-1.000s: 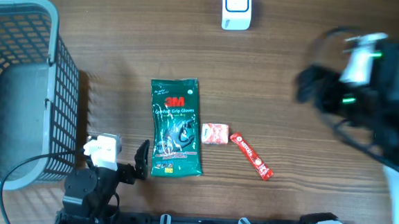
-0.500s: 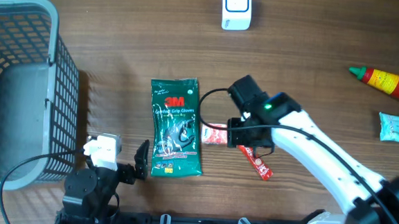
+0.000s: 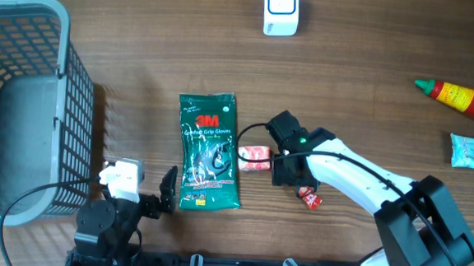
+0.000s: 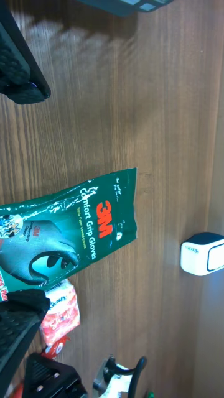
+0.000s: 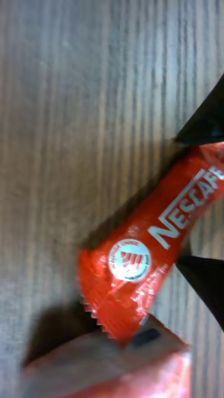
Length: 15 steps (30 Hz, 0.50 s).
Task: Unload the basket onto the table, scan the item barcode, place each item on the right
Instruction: 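Reach the right gripper to the red Nescafe stick and grasp it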
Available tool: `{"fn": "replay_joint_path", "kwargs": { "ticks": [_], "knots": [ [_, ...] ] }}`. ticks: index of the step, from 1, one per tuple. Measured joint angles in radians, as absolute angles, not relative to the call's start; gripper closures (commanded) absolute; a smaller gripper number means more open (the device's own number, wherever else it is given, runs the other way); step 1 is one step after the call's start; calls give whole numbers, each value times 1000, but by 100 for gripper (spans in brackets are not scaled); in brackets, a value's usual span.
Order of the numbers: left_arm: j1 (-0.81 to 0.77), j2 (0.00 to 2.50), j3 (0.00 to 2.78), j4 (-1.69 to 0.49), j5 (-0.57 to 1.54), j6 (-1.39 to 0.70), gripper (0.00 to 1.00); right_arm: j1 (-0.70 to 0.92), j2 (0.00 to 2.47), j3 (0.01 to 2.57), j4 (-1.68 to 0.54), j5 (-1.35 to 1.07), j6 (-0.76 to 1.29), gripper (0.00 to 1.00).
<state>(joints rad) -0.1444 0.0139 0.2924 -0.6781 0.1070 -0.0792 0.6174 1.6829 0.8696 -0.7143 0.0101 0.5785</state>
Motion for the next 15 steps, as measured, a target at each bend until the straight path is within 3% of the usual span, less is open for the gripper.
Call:
{"fn": "replay_joint_path", "kwargs": {
  "ticks": [2, 4, 5, 10, 15],
  "knots": [
    [-144, 14, 292, -678, 107, -79, 0, 619, 1675, 857, -701, 28, 579, 56],
    [-144, 14, 292, -678, 107, -79, 0, 619, 1663, 840, -690, 39, 582, 88],
    [-144, 14, 292, -678, 107, -79, 0, 619, 1660, 837, -688, 42, 582, 95],
    [-144, 14, 292, -678, 107, -79, 0, 604, 1655, 833, -644, -12, 588, 96],
    [-144, 14, 292, -678, 107, -79, 0, 506, 1683, 863, -636, -347, 434, 95]
  ]
}}
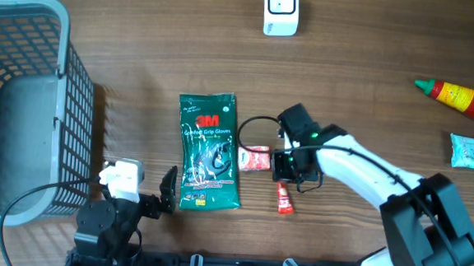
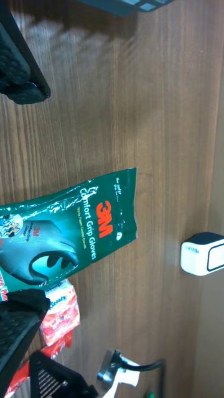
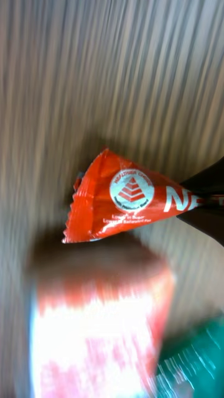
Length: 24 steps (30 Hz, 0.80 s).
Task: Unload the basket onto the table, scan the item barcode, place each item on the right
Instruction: 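Reach the right gripper to the red Nescafe stick and grasp it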
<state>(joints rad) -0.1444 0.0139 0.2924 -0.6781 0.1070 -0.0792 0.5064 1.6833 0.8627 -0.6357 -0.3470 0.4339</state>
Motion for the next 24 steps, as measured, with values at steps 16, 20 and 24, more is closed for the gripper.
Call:
{"fn": "replay_joint_path", "kwargs": {
  "ticks": [16, 20, 24],
  "knots": [
    [-144, 14, 292, -678, 107, -79, 0, 354, 1683, 874, -484, -1558, 483, 96],
    [-144, 14, 292, -678, 107, -79, 0, 354, 1683, 874, -455, -1559, 747, 96],
    [-144, 14, 292, -678, 107, -79, 0, 354, 1683, 874, -454, -1559, 850, 96]
  ]
}}
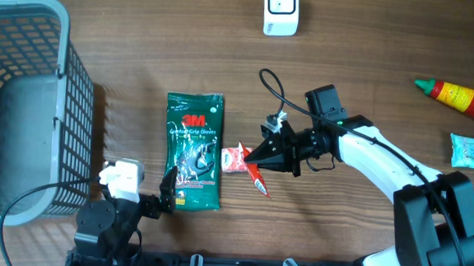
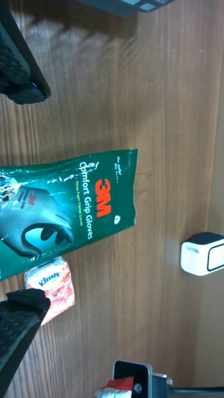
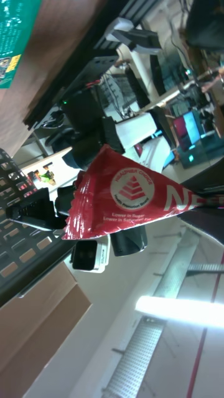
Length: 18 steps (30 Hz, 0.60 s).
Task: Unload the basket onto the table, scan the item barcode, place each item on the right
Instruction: 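Reach the right gripper to the red Nescafe stick and grasp it, then lift the Nescafe stick and hold it at the scanner with right gripper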
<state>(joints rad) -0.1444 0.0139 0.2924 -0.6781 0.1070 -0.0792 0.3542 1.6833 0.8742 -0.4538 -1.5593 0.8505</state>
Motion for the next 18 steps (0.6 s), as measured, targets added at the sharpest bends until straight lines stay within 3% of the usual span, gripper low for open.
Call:
{"fn": "replay_joint_path", "kwargs": {
  "ticks": [18],
  "knots": [
    [-144, 14, 292, -678, 107, -79, 0, 354, 1683, 874, -405, -1559, 945, 96]
  ]
}}
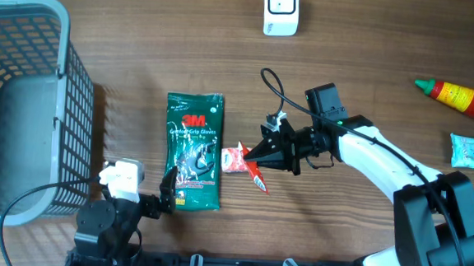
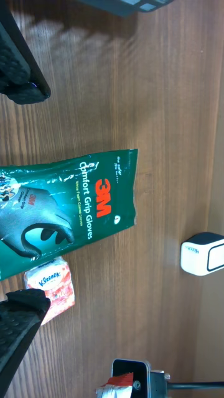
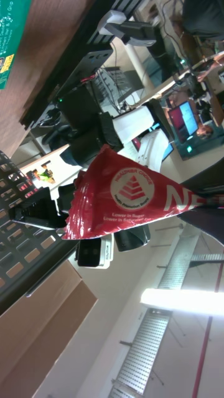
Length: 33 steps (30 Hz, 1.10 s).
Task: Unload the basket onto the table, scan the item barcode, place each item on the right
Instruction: 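Lift the Nescafe stick and hold it at the scanner with right gripper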
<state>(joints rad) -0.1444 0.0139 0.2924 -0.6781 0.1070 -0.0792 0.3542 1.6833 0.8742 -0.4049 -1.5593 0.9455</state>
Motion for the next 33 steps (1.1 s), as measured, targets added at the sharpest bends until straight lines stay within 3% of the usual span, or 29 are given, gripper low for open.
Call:
{"fn": "replay_joint_path", "kwargs": {
  "ticks": [9, 12, 20, 33],
  "knots": [
    [-144, 14, 292, -678, 107, -79, 0, 354, 1683, 874, -352, -1559, 945, 96],
    [-144, 14, 292, -678, 107, -79, 0, 354, 1683, 875, -209, -1538, 937, 96],
    [-144, 14, 292, -678, 107, -79, 0, 354, 1683, 877, 107, -1353, 916, 96],
    [-144, 14, 292, -678, 107, -79, 0, 323, 1683, 891, 187, -892, 636, 95]
  ]
}}
